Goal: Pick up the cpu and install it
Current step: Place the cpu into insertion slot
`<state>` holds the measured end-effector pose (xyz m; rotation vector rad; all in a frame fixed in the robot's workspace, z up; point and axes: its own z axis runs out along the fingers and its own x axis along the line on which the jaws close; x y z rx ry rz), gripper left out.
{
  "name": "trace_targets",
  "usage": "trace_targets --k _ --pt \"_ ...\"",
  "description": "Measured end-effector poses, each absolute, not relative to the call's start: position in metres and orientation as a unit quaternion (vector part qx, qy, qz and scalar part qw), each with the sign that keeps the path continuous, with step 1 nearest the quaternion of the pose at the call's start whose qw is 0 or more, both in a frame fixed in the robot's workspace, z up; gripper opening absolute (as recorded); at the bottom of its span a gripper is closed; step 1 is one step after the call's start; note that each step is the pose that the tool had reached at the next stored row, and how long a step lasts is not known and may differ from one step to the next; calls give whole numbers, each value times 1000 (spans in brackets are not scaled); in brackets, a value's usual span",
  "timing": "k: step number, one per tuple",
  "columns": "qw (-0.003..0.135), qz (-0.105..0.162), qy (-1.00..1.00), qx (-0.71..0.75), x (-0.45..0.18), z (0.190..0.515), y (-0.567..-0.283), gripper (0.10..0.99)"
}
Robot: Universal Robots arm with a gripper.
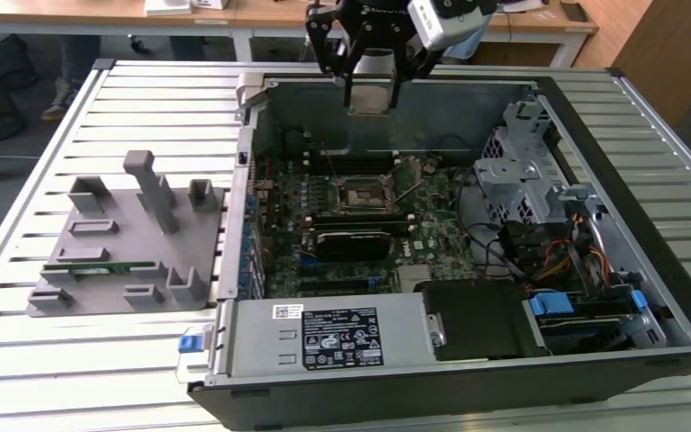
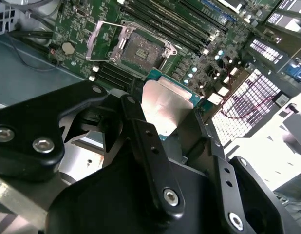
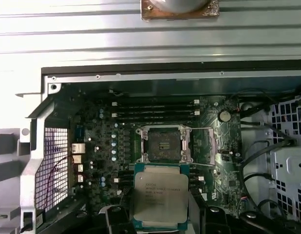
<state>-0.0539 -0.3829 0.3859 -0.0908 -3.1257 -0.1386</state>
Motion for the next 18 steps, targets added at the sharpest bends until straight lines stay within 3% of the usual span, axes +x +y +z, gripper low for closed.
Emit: trace_targets --k 18 --pt "0 -45 -991 -126 -54 383 -380 533"
